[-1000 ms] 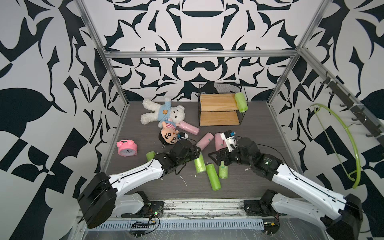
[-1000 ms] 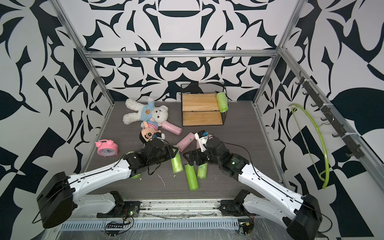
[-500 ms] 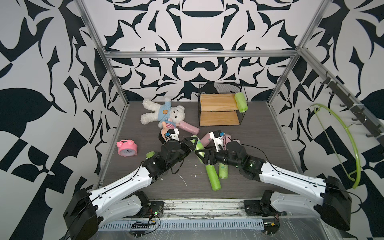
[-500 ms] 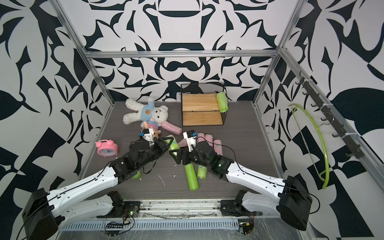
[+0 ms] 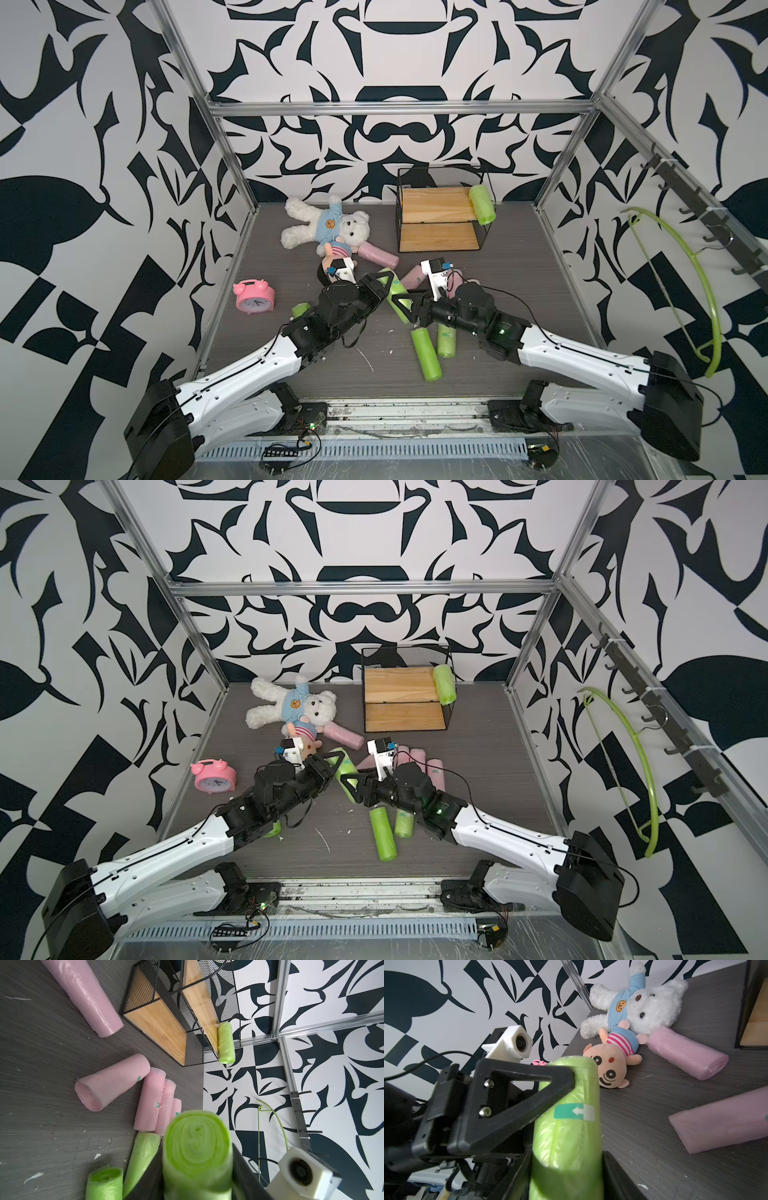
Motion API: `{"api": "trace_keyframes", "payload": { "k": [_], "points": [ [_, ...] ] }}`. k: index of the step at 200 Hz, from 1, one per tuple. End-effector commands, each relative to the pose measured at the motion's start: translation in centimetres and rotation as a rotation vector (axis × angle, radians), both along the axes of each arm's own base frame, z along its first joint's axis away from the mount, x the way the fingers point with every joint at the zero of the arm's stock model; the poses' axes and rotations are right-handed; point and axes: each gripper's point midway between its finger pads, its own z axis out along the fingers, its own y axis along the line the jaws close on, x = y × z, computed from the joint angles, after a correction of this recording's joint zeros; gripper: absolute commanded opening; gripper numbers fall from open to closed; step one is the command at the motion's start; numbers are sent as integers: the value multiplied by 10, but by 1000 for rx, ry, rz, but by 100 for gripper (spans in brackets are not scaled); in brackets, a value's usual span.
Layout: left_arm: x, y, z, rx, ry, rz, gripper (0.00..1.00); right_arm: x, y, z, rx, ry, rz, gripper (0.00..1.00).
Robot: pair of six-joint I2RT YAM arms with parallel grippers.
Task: Sort the rolls of trash bags by color and place them on the shelf
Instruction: Pick up the roll of trash bags from the center of the board, then place the roll of trash bags on the shelf.
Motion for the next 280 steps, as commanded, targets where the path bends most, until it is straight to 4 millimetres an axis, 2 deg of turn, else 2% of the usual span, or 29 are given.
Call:
{"api": "trace_keyframes", "payload": {
  "k": [1, 34, 57, 98, 122, 163, 183, 188, 204, 249, 280],
  "points": [
    [5, 4, 16, -53, -44, 20, 36, -2, 3, 14, 4, -54, 22, 55],
    [7, 4, 18, -58, -47, 19, 36, -3, 3, 8, -26, -52, 34, 69],
    [8, 6, 19, -62, -48, 16, 36, -4, 3, 3, -36, -50, 36, 71],
    [8, 7, 18, -60, -47, 15, 40, -2, 4, 9, -27, -69, 41, 49],
    [9, 8, 17, -49, -48, 15, 51, -1, 2, 15, -47, -91, 37, 42],
    [12, 15, 12, 64, -78, -9, 80, 12, -17, 21, -130, -104, -22, 38],
    [15, 24, 4, 126, -78, -7, 84, 26, -36, 29, -168, -105, -67, 37],
    [16, 26, 4, 139, -83, -6, 89, 30, -41, 33, -178, -110, -79, 37],
    [18, 36, 1, 193, -95, -2, 91, 48, -62, 47, -223, -129, -135, 36],
    [18, 56, 9, 410, -174, -31, 91, 119, -146, 91, -388, -187, -399, 35],
    [17, 58, 20, 469, -211, -53, 91, 165, -187, 107, -522, -219, -563, 35]
  ]
}}
